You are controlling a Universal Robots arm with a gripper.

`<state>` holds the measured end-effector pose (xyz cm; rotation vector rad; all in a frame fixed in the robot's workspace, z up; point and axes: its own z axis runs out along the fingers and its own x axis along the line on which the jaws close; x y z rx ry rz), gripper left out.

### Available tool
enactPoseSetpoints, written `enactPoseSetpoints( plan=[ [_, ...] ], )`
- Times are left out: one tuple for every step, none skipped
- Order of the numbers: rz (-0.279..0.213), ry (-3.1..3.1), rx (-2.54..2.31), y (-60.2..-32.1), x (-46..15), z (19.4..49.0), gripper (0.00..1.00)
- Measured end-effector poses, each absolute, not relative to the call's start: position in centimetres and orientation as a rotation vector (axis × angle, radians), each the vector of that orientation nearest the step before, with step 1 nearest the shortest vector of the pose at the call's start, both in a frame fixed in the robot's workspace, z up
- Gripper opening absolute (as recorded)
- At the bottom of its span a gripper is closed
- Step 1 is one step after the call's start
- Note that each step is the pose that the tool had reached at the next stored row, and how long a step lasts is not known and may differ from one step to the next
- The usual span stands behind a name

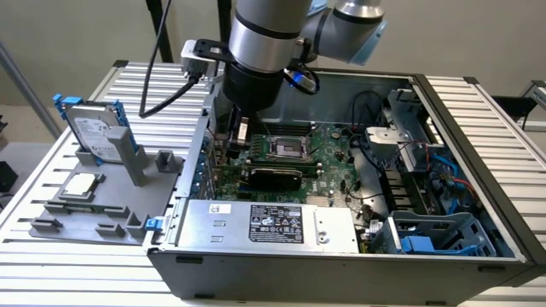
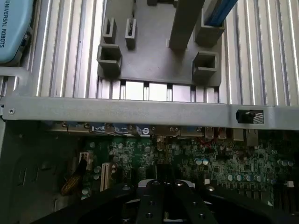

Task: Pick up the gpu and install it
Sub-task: 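Press down on the gpu until it lock into place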

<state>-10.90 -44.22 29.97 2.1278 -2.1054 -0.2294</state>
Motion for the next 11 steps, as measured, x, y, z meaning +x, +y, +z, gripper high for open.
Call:
enactPoseSetpoints(
  plan=[
    [-0.210,-2.115,2.139,-44.2,-10.8,30.0,0.11],
    [-0.191,-2.125,2.149,-44.2,-10.8,30.0,0.11],
    [-0.173,-2.134,2.159,-44.2,-10.7,30.0,0.11],
    [-0.153,-2.143,2.169,-44.3,-10.6,30.0,0.11],
    [-0.134,-2.153,2.179,-44.3,-10.5,30.0,0.11],
    [-0.115,-2.162,2.189,-44.3,-10.4,30.0,0.11],
    [-0.096,-2.171,2.199,-44.3,-10.3,30.0,0.11],
    [-0.075,-2.181,2.209,-44.3,-10.2,30.0,0.11],
    [-0.057,-2.189,2.217,-44.3,-10.1,30.0,0.11],
    [-0.039,-2.197,2.226,-44.4,-10.0,30.0,0.11],
    [-0.026,-2.203,2.232,-44.4,-9.8,30.0,0.11]
  ],
)
